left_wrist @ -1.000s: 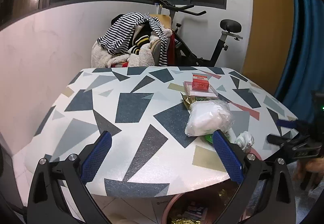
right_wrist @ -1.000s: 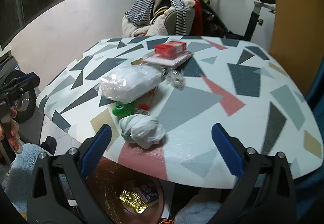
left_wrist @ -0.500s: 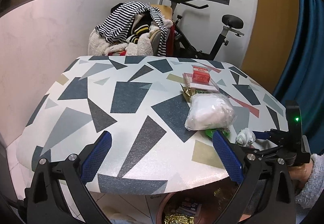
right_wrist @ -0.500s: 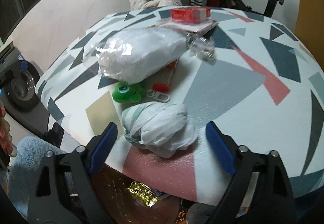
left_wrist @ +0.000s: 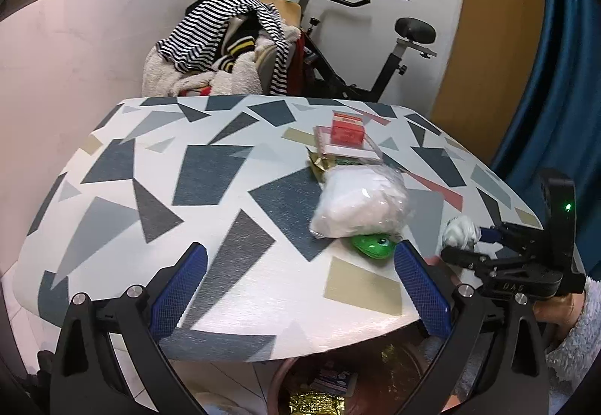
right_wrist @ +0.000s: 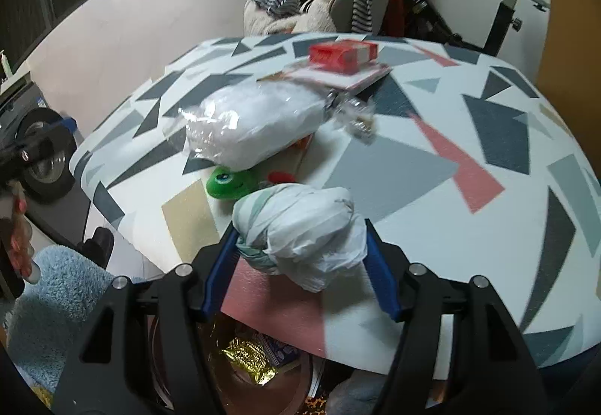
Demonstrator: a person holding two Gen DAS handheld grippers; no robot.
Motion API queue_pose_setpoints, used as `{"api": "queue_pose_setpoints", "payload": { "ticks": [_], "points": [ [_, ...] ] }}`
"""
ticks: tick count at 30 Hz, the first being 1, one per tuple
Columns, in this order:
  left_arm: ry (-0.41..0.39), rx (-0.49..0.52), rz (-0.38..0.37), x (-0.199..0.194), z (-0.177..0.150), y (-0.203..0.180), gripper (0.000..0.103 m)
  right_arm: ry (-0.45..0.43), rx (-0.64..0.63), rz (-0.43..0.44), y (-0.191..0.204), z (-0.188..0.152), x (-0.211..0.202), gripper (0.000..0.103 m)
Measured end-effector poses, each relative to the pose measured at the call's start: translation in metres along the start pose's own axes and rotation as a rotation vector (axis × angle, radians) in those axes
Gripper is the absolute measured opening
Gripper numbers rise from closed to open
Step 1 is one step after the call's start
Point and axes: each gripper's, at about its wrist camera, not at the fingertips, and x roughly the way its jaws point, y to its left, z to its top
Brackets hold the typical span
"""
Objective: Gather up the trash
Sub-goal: 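Grasp the green frog toy with the left gripper while the right gripper holds the tissue ball, then carry the frog over the bin and open the left gripper while the right gripper holds the tissue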
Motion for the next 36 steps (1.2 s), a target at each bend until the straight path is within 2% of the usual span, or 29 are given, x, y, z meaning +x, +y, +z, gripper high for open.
{"api": "queue_pose_setpoints", "payload": {
  "ticks": [2, 4, 13, 21, 24, 31, 32, 34, 36],
  "points": [
    [0.006, 0.012, -0.011, 0.002, -0.001, -0.006, 0.097, -0.01, -0.001, -0.007, -0.003, 0.0, -0.005, 0.064],
    [0.014, 0.024, -0.028, 0.005, -0.002, -0.012, 0.09, -0.022, -0.004, -0.014, -0.005, -0.001, -0.01, 0.063],
    [0.092, 0.11, -0.103, 0.033, -0.016, -0.05, 0.072, -0.073, 0.027, -0.016, -0.014, -0.005, -0.03, 0.063],
    [0.185, 0.089, -0.139, 0.075, -0.015, -0.062, 0.065, -0.083, 0.068, -0.028, -0.028, -0.008, -0.033, 0.063],
    [0.215, 0.028, -0.152, 0.093, -0.012, -0.059, 0.065, -0.089, 0.085, -0.024, -0.032, -0.01, -0.034, 0.063],
    [0.26, -0.027, -0.13, 0.125, -0.005, -0.057, 0.061, -0.088, 0.094, -0.025, -0.037, -0.011, -0.032, 0.063],
    [0.267, -0.029, -0.131, 0.129, -0.005, -0.057, 0.059, -0.088, 0.095, -0.025, -0.037, -0.011, -0.032, 0.063],
    [0.289, -0.037, -0.16, 0.134, -0.006, -0.058, 0.038, -0.089, 0.096, -0.027, -0.037, -0.011, -0.032, 0.063],
    [0.283, -0.024, -0.156, 0.133, -0.007, -0.059, 0.035, -0.091, 0.099, -0.029, -0.038, -0.011, -0.033, 0.063]
  ]
}}
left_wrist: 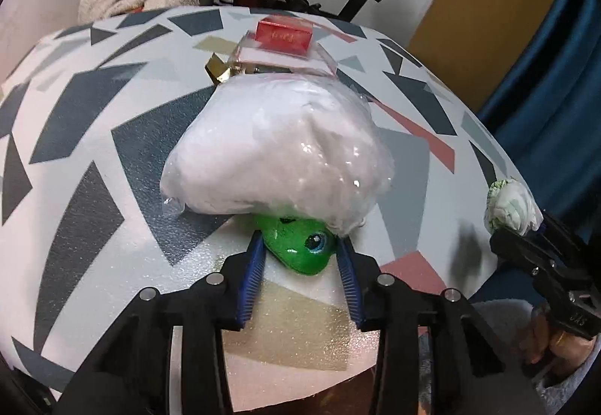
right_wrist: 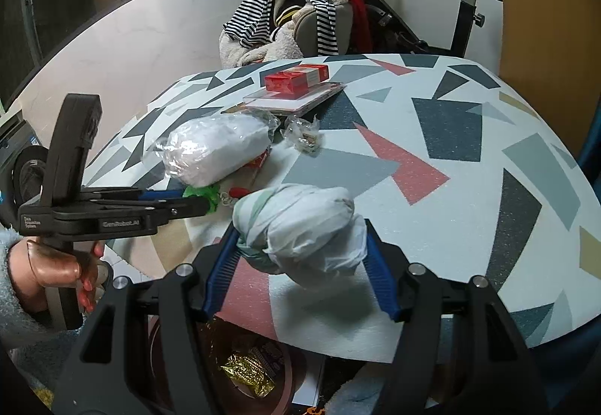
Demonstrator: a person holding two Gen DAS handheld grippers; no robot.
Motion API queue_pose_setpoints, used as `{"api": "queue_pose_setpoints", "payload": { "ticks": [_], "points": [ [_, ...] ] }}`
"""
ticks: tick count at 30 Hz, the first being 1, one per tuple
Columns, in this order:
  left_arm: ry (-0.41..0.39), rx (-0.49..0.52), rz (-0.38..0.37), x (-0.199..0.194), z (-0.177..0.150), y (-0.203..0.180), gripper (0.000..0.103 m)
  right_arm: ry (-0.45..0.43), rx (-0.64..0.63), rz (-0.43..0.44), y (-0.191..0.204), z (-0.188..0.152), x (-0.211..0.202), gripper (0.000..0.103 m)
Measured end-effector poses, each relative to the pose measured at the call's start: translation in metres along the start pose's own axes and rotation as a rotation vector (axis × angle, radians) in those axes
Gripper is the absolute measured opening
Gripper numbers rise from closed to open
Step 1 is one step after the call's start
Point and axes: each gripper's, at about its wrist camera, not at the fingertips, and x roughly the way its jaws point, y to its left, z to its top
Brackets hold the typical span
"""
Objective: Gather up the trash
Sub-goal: 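Carry the frog over the bin and open the left gripper while the right gripper holds the tissue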
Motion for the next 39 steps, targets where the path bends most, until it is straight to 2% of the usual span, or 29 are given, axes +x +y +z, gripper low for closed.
{"api": "queue_pose_setpoints", "payload": {
  "ticks": [1, 9, 18, 25, 28, 30, 33, 36, 39],
  "points": [
    [-0.002, 0.01, -0.001, -0.002, -0.002, -0.001, 0.032, -0.003, 0.002, -0.001, 0.0, 0.0, -0.001, 0.063],
    [-0.035, 0.036, -0.025, -0.039, -0.02, 0.002, 0.03, -0.019, -0.001, 0.003, 0.005, 0.001, -0.01, 0.063],
    [-0.121, 0.057, -0.042, -0.099, -0.031, 0.004, 0.03, -0.033, -0.034, 0.021, 0.026, -0.001, -0.027, 0.063],
    [-0.145, 0.112, -0.068, -0.131, -0.067, -0.001, 0.03, -0.034, -0.038, 0.046, 0.043, -0.012, -0.037, 0.063],
    [-0.127, 0.158, -0.09, -0.134, -0.093, -0.005, 0.03, -0.024, -0.047, 0.055, 0.05, -0.018, -0.037, 0.063],
    [-0.075, 0.202, -0.098, -0.124, -0.114, -0.006, 0.03, -0.013, -0.053, 0.063, 0.055, -0.022, -0.035, 0.063],
    [-0.007, 0.209, -0.119, -0.104, -0.139, -0.001, 0.03, 0.0, -0.053, 0.073, 0.059, -0.028, -0.032, 0.063],
    [0.075, 0.209, -0.11, -0.08, -0.15, 0.002, 0.03, 0.013, -0.042, 0.081, 0.063, -0.033, -0.026, 0.063],
    [0.101, 0.222, -0.112, -0.068, -0.15, 0.001, 0.03, 0.021, -0.028, 0.091, 0.065, -0.038, -0.021, 0.063]
  ]
}}
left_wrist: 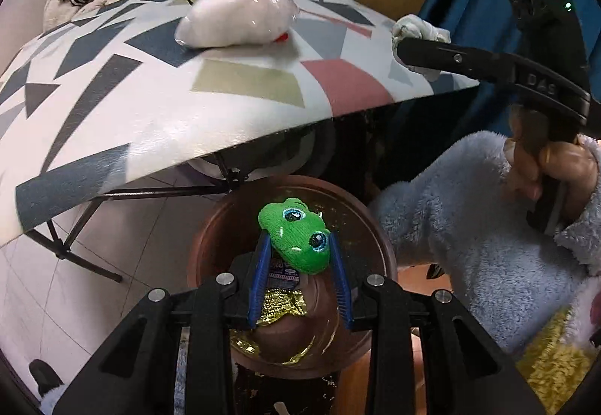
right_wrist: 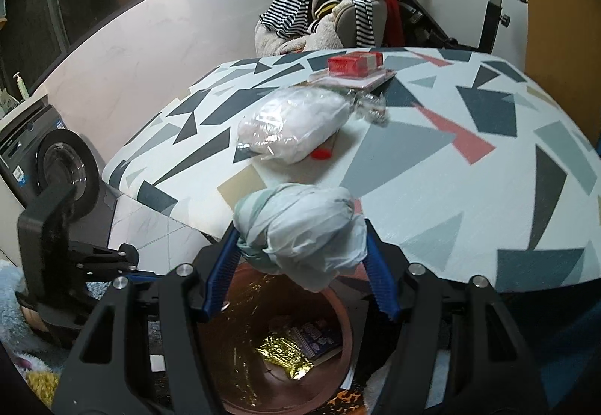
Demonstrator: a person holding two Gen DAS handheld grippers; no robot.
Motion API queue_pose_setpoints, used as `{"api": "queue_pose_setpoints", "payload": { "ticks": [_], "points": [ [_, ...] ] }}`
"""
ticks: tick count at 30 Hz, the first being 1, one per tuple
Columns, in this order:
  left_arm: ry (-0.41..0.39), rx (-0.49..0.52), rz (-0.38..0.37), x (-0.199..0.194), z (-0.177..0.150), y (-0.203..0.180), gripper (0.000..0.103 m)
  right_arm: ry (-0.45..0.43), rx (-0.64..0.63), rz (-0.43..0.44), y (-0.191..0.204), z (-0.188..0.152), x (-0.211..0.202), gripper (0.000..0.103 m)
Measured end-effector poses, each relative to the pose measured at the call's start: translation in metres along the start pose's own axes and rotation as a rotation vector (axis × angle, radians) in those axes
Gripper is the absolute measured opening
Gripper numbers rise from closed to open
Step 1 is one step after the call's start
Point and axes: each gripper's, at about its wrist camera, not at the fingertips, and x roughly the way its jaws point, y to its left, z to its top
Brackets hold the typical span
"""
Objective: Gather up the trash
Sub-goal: 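Carry the frog over the bin and open the left gripper while the right gripper holds the tissue, then lower the tissue ball over the bin and open the right gripper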
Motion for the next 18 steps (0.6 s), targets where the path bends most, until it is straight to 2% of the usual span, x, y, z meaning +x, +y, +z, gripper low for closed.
{"api": "queue_pose_setpoints", "payload": {
  "ticks": [4, 8, 12, 18],
  "points": [
    [0.065, 0.007, -0.007, 0.017, -0.005, -0.002, 0.031, 0.005, 0.009, 0.003, -0.001, -0.006, 0.004, 0.063],
    [0.124, 0.062, -0.001, 0.031, -0.012, -0.014, 0.031, 0.016, 0.03, 0.002, -0.006, -0.012, 0.007, 0.063],
    [0.228, 0.11, 0.014, 0.05, -0.02, -0.022, 0.031, 0.017, 0.045, 0.004, -0.01, -0.014, 0.01, 0.063],
    [0.257, 0.125, 0.02, 0.054, -0.024, -0.025, 0.034, 0.016, 0.05, 0.004, -0.012, -0.016, 0.009, 0.063]
  ]
}}
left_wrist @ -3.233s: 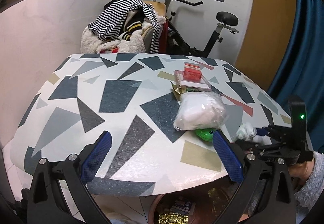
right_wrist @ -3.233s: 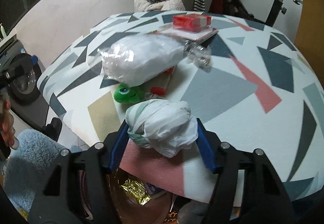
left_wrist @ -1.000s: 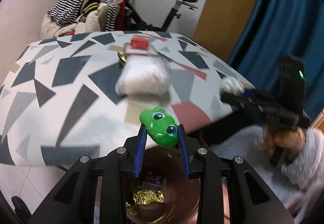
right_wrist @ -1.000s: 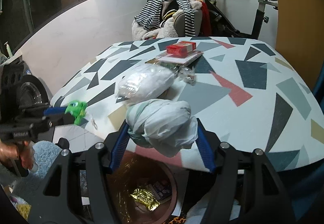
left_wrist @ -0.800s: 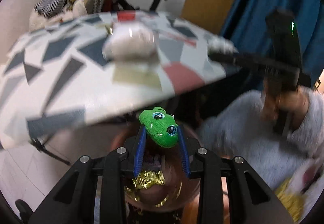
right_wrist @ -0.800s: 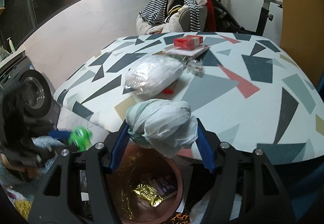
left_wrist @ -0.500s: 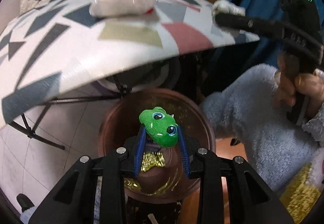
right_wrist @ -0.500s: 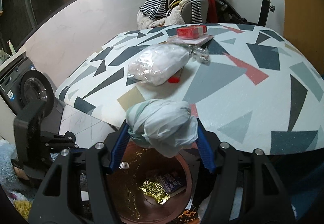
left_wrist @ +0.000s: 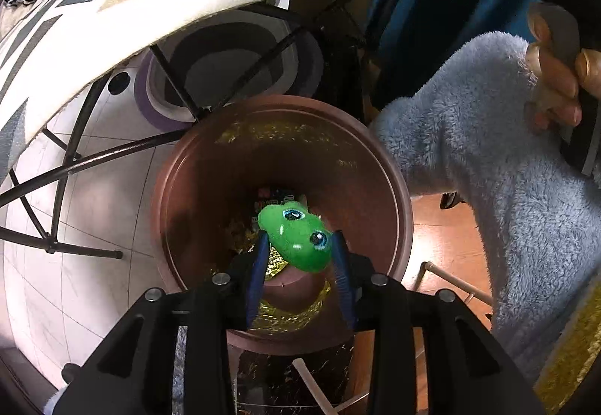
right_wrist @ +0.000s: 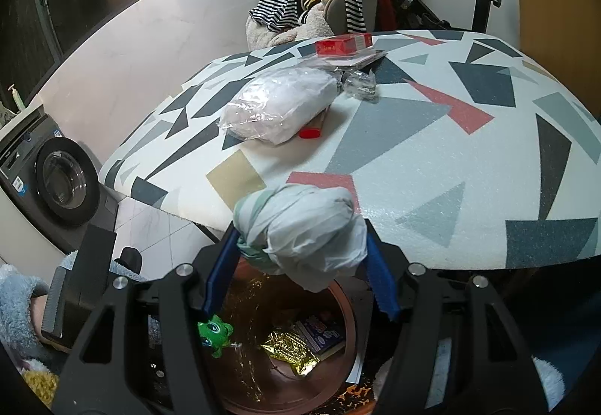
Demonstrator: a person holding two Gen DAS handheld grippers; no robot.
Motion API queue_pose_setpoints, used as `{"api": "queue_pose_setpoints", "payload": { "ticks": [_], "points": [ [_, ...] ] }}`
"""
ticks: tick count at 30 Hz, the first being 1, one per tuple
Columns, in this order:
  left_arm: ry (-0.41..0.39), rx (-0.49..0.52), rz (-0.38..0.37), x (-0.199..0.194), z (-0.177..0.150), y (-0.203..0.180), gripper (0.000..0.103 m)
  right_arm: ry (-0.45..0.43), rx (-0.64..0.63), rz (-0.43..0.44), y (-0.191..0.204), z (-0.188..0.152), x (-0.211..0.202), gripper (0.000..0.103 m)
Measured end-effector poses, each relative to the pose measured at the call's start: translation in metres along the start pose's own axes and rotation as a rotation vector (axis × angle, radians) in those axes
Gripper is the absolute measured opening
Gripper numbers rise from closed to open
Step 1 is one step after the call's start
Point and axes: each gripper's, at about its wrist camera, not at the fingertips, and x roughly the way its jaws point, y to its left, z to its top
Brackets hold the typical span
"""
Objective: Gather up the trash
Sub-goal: 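Lower the tissue ball over the bin and open the right gripper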
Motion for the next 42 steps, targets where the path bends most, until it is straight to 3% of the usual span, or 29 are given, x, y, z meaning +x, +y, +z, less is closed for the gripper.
{"api": "queue_pose_setpoints", "payload": {
  "ticks": [2, 4, 7, 16, 21, 25, 33, 37, 42],
  "points": [
    [-0.001, -0.011, 0.006, 0.001, 0.001, 0.003, 0.038, 0.0, 0.0, -0.001, 0.0, 0.0, 0.0, 0.063],
    [-0.007, -0.023, 0.018, 0.0, 0.001, 0.007, 0.055, 0.002, 0.001, -0.001, -0.001, -0.001, 0.0, 0.063],
    [-0.041, -0.047, 0.041, -0.007, 0.002, 0.011, 0.062, 0.005, -0.004, -0.004, 0.0, -0.002, -0.001, 0.063],
    [-0.309, -0.215, 0.101, -0.066, -0.006, 0.037, 0.087, 0.03, -0.042, -0.01, 0.009, -0.005, 0.005, 0.063],
    [-0.415, -0.303, 0.12, -0.089, -0.012, 0.051, 0.096, 0.062, -0.074, -0.001, 0.02, -0.009, 0.011, 0.063],
    [-0.477, -0.362, 0.149, -0.1, -0.017, 0.058, 0.097, 0.111, -0.119, 0.013, 0.036, -0.017, 0.023, 0.063],
    [-0.52, -0.455, 0.16, -0.108, -0.028, 0.075, 0.097, 0.264, -0.241, 0.02, 0.07, -0.044, 0.059, 0.063],
    [-0.532, -0.475, 0.167, -0.11, -0.03, 0.078, 0.097, 0.399, -0.312, -0.049, 0.078, -0.063, 0.089, 0.063],
    [-0.536, -0.491, 0.171, -0.11, -0.033, 0.081, 0.097, 0.503, -0.323, -0.103, 0.075, -0.076, 0.106, 0.063]
  ]
}}
